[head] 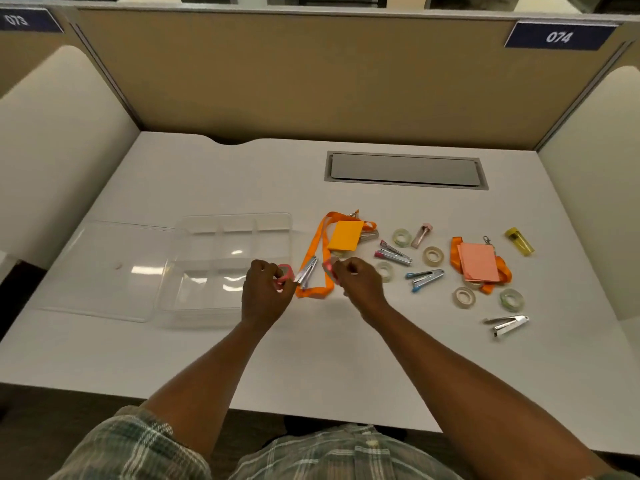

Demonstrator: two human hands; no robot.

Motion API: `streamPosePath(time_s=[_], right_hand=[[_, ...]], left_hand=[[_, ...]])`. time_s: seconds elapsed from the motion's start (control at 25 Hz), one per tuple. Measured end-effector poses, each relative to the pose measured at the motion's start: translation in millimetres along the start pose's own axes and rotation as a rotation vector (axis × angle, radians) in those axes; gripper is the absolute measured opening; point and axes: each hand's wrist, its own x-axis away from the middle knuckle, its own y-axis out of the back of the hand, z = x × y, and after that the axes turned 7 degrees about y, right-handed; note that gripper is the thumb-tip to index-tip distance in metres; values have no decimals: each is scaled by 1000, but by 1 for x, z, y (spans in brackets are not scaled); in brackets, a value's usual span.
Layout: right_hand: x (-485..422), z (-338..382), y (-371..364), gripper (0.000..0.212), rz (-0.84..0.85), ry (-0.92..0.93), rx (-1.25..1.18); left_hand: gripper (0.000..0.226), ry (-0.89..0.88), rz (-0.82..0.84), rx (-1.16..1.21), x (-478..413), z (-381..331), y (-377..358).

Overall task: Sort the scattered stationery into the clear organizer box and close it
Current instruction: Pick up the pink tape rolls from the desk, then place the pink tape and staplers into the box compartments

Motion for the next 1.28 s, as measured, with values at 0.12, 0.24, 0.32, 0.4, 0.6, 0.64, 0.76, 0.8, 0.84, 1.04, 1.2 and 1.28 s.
streamPosePath(time_s=[0.12,0.24,0.32,0.4,0.6,0.64,0.76,0.8,0.84,1.04,1.2,1.28], right_hand=[[-2,20,-48,31,115,273,206],[-7,29,-78,18,241,532,442],[-12,30,-91,19,301,608,580],[-14,29,-101,21,353,632,666],[-7,17,-112,34,434,617,845],[-4,15,-112,37,422,614,837],[5,12,-105,43,365,606,764],[8,10,-101,44,340,592,740],[11,7,-95,45,316,570,722],[17,-16,-45,37,229,484,745],[18,-42,9,36,195,375,791],[18,-55,39,37,169,330,802]], left_hand=[[16,-222,83,-129,-9,29,19],[13,-403,174,-211,-14,47,28],[13,-444,214,-228,-18,55,31],[20,-456,219,-240,-19,62,33],[20,-375,177,-260,-28,69,33],[18,-360,174,-254,-32,67,33],[15,-360,168,-218,-37,57,28],[15,-365,166,-207,-37,53,25],[13,-370,165,-203,-37,47,21],[12,-424,188,-241,-35,8,-12],[30,-463,351,-431,-30,-27,-50],[43,-448,455,-599,-30,-42,-69]])
